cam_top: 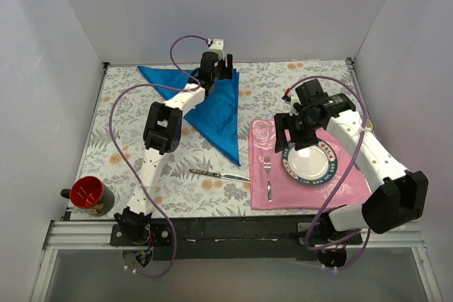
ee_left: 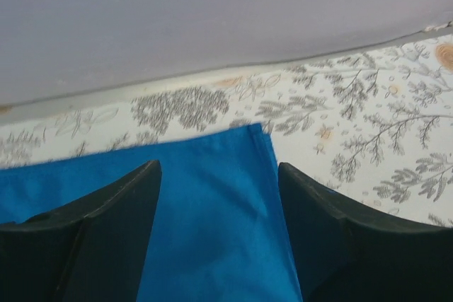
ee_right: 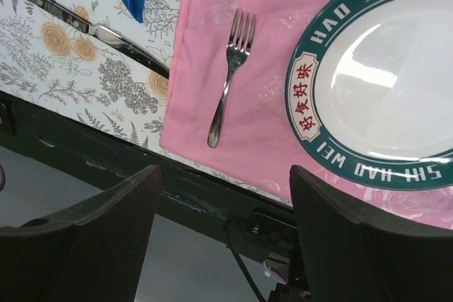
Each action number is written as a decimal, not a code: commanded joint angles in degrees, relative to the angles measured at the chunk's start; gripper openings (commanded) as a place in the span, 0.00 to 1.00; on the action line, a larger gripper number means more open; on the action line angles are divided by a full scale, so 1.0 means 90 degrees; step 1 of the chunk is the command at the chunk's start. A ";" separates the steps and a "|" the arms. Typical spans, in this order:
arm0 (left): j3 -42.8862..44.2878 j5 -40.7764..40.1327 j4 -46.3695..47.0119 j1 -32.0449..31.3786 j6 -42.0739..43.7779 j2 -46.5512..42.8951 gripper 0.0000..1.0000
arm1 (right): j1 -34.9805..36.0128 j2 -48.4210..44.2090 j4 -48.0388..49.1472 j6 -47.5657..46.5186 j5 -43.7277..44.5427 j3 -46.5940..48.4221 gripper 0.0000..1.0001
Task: Fold the napkin, place the utensils inside, and roll it up
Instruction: Fold the napkin
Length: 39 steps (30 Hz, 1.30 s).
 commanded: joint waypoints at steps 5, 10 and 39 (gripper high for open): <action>-0.2136 0.0259 -0.0082 0.1113 -0.2467 -0.2757 0.51 | 0.0043 0.0688 0.1204 -0.0061 -0.1188 0.0401 0.81; -0.3474 0.1305 0.0279 0.2228 -0.3544 -0.3619 0.44 | 0.0443 0.1586 0.2446 0.0281 -0.1795 0.0556 0.82; -0.2451 0.2428 0.1226 0.3273 -0.5645 -0.0826 0.23 | 0.1792 0.4058 0.3747 0.0985 -0.2479 0.0702 0.42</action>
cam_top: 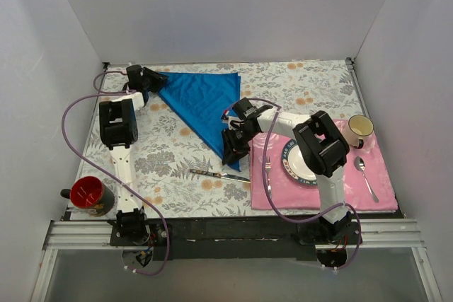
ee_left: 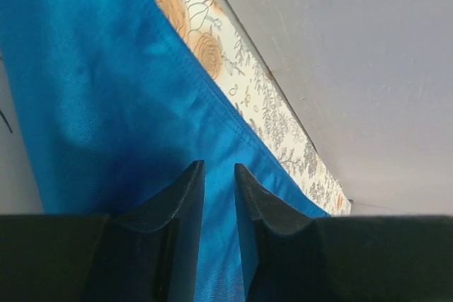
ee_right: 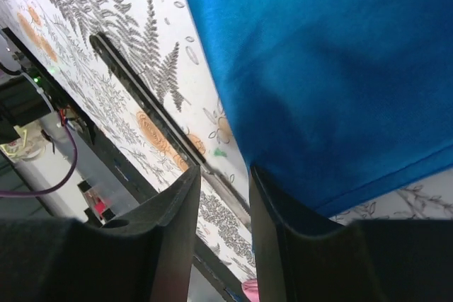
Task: Fold the napkin, place the utensils inside, and roll it up
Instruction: Fold the napkin
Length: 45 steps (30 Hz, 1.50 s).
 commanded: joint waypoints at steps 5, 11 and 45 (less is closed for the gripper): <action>0.0410 -0.0042 0.0310 0.0099 -0.0064 -0.0119 0.23 | -0.0086 -0.0313 -0.0613 -0.0308 0.0289 0.1057 0.43; 0.0693 -0.0285 0.0057 0.0187 -0.0035 0.0163 0.23 | -0.0174 -0.0156 -0.0429 -0.0230 0.0220 0.0933 0.43; -0.1620 -0.2726 -0.2871 0.1174 0.1400 -0.2101 0.16 | -0.0457 -0.0205 -0.1092 -0.1529 0.1539 0.0179 0.45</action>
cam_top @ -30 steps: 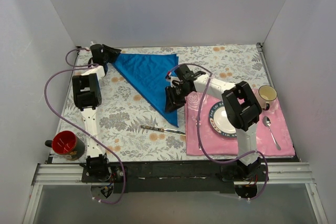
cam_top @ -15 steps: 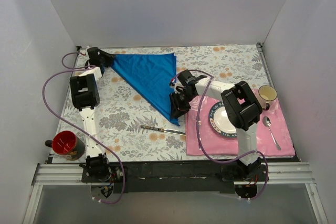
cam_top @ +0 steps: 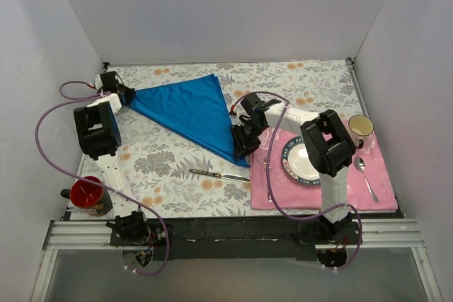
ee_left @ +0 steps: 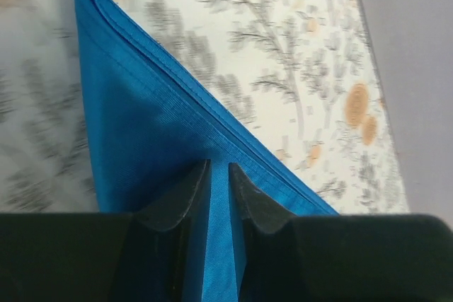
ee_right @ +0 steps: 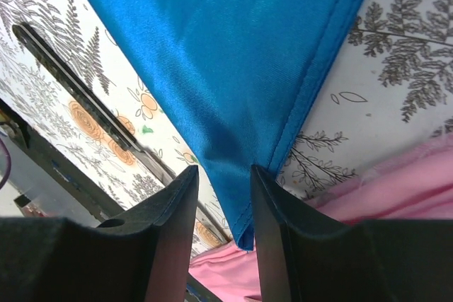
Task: Fold the napkin, place the utensils inside, and roll it up
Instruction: Fold the napkin
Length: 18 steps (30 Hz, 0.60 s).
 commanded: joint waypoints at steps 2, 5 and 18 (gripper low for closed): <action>-0.0669 -0.1093 -0.1205 0.0292 0.0662 -0.1022 0.16 | -0.0083 0.0018 -0.0376 -0.0458 0.0628 0.0129 0.45; -0.1059 -0.1289 -0.1449 0.0449 0.0935 -0.1413 0.15 | -0.0083 -0.0079 -0.0415 -0.0478 0.0637 0.0012 0.45; -0.1110 -0.0004 -0.1791 0.0352 0.1415 -0.2751 0.27 | -0.0005 -0.0743 -0.1069 -0.0253 0.0256 0.0597 0.50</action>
